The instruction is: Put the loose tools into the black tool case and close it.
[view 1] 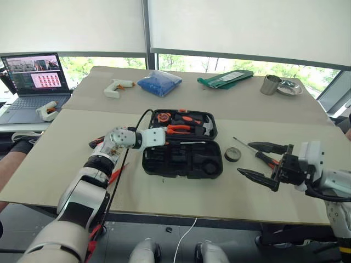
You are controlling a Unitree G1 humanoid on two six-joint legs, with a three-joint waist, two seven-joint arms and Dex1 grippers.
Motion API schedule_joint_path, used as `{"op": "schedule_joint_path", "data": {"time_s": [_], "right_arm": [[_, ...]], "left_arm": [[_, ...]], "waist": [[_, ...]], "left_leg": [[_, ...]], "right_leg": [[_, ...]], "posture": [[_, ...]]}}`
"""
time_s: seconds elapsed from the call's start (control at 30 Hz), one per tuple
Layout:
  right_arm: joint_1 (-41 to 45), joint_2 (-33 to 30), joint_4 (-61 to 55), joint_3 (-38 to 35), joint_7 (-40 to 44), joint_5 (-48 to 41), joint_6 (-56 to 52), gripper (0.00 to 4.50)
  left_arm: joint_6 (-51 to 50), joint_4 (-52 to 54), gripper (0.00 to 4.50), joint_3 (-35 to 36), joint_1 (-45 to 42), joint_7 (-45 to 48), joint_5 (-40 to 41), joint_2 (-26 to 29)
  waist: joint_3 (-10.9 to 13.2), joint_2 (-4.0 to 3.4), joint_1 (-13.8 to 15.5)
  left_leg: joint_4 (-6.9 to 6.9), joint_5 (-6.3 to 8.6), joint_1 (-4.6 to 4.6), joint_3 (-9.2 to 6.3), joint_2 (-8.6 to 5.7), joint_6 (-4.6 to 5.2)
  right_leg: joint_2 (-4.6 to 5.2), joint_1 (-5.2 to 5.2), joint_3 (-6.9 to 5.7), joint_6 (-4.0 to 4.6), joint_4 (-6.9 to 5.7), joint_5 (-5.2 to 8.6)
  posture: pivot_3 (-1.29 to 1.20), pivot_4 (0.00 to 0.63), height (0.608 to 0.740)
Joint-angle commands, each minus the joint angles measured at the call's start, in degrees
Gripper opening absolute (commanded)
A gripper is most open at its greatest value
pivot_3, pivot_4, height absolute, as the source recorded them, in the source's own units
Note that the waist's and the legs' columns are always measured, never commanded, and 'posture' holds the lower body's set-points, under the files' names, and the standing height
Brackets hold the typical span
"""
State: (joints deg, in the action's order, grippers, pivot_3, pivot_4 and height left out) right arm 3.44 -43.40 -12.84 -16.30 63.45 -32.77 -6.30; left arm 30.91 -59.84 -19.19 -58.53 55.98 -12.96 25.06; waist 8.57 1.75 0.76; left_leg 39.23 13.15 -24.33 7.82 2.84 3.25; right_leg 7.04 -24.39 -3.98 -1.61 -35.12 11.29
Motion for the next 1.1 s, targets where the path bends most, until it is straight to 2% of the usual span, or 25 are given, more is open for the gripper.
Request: {"op": "schedule_joint_path", "data": {"time_s": [0.03,0.23,0.37,0.57,0.63,0.77,0.9,0.93,1.03,1.1], "right_arm": [[-0.30,0.02,-2.60,-2.12,-0.85,-1.38,0.17,4.50],[-1.38,0.46,-4.45,-1.79,-1.98,-1.53,-0.45,4.50],[-2.13,0.20,-5.32,-2.20,-2.18,-1.87,-0.96,4.50],[-2.76,0.17,-6.17,-2.41,-2.75,-1.97,-1.48,4.50],[-2.83,0.25,-6.34,-2.32,-2.88,-1.95,-1.66,4.50],[-2.63,0.47,-6.31,-1.87,-3.05,-1.93,-1.97,4.50],[-4.01,0.64,-7.11,-1.77,-3.06,-2.78,-2.91,4.50],[-4.47,0.63,-7.48,-1.70,-3.17,-2.92,-3.06,4.50],[-4.92,0.94,-8.44,-1.59,-4.19,-3.32,-3.62,4.50],[-4.57,1.45,-8.97,-1.56,-5.17,-3.71,-4.12,4.50]], "left_arm": [[2.08,-2.07,0.89,-0.95,-1.73,-0.47,-2.64,1.28],[6.40,-4.73,0.89,-3.27,-2.58,-1.08,-6.41,2.06],[8.38,-5.87,0.89,-3.04,-2.49,0.10,-5.76,1.90],[5.00,-7.60,0.89,-1.95,-2.05,-2.83,-5.38,0.70],[5.28,-7.64,1.90,-1.56,-2.02,-1.46,-4.57,0.32],[10.52,-6.32,3.19,1.56,-2.03,-1.30,-1.01,-0.41],[11.19,-5.59,3.19,5.55,-1.93,1.04,3.86,-1.29],[8.52,-5.26,3.19,7.88,-1.87,2.59,6.92,-2.14],[0.10,-4.30,2.47,13.70,-1.66,4.90,13.95,-4.47],[-3.30,-3.73,1.72,14.69,-0.99,5.18,14.76,-5.06]], "waist": [[0.00,0.00,-0.02],[0.00,0.00,-0.06],[0.00,0.01,-0.07],[0.00,0.01,-0.10],[0.00,0.01,-0.10],[0.00,0.01,-0.11],[0.01,0.02,0.00],[0.01,0.03,0.06],[0.01,0.02,0.03],[0.01,0.02,-0.05]], "left_leg": [[0.01,0.00,0.01,0.00,0.00,0.00],[0.01,0.00,0.01,-0.01,0.01,0.00],[0.02,0.00,0.01,-0.01,0.02,0.00],[0.02,0.01,0.03,-0.01,0.02,0.01],[0.05,0.01,0.03,-0.01,0.02,0.01],[0.08,0.01,0.03,-0.02,0.03,0.01],[0.08,0.04,-0.04,-0.01,0.03,0.06],[0.08,0.04,-0.06,-0.02,0.02,0.06],[0.13,0.05,-0.09,-0.03,0.03,0.09],[0.28,0.09,-0.08,-0.03,0.03,0.15]], "right_leg": [[0.00,0.00,0.00,0.00,-0.01,0.00],[0.00,0.00,0.00,0.00,-0.02,0.00],[-0.01,0.00,0.00,0.00,-0.03,0.00],[0.00,0.01,0.01,-0.01,-0.04,0.01],[0.00,0.01,0.01,-0.01,-0.07,0.01],[0.00,0.01,0.02,-0.01,-0.09,0.01],[0.03,-0.02,0.01,-0.03,-0.07,0.02],[0.03,-0.02,-0.01,-0.03,-0.07,0.02],[0.05,-0.02,-0.02,-0.04,-0.08,0.03],[0.05,0.01,-0.02,-0.07,-0.13,0.03]], "posture": [[0.00,0.150,0.739],[0.00,0.150,0.739],[0.00,0.150,0.739],[0.00,0.150,0.739],[0.00,0.150,0.739],[0.00,0.150,0.739],[0.00,0.150,0.739],[0.00,0.150,0.739],[0.00,0.150,0.739],[0.00,0.150,0.739]]}}
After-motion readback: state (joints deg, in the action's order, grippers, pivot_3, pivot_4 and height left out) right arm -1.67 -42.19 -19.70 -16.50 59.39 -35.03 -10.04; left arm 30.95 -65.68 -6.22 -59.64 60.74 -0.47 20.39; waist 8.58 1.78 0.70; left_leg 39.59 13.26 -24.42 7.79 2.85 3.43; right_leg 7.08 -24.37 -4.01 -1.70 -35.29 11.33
